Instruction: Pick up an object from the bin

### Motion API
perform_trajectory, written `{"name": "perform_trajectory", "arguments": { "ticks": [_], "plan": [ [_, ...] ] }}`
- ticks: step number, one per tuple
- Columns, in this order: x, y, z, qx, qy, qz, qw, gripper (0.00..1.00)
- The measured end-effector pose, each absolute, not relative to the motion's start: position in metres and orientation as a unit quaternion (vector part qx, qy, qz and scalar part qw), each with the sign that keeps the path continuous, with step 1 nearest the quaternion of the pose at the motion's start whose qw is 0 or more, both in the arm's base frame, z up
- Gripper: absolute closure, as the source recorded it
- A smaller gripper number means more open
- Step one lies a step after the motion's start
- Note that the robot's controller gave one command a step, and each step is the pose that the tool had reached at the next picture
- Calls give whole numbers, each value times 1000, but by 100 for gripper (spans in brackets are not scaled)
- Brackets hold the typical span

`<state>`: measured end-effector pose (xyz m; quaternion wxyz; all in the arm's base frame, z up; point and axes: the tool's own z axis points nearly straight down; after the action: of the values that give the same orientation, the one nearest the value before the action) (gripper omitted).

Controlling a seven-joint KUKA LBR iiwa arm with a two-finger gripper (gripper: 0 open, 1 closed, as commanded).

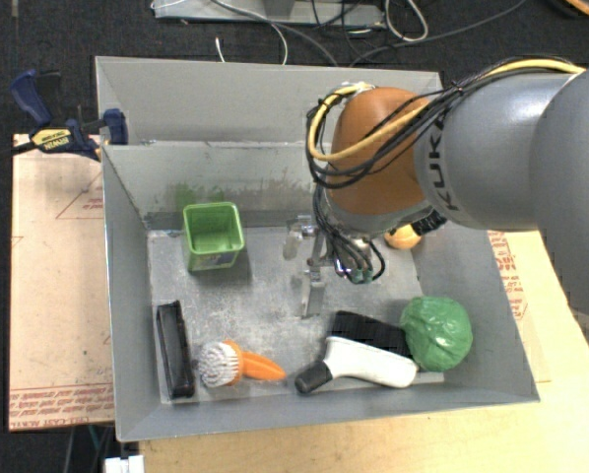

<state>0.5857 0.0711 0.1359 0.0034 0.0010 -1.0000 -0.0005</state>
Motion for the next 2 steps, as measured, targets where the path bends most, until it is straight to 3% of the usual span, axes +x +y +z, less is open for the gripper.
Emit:
{"name": "perform_trajectory", "arguments": {
  "ticks": [1, 2],
  "plan": [
    [588, 71, 140, 0, -1000, -1, -1, 0],
    [538, 120, 82, 126, -992, -1, -1, 0]
  ]
}}
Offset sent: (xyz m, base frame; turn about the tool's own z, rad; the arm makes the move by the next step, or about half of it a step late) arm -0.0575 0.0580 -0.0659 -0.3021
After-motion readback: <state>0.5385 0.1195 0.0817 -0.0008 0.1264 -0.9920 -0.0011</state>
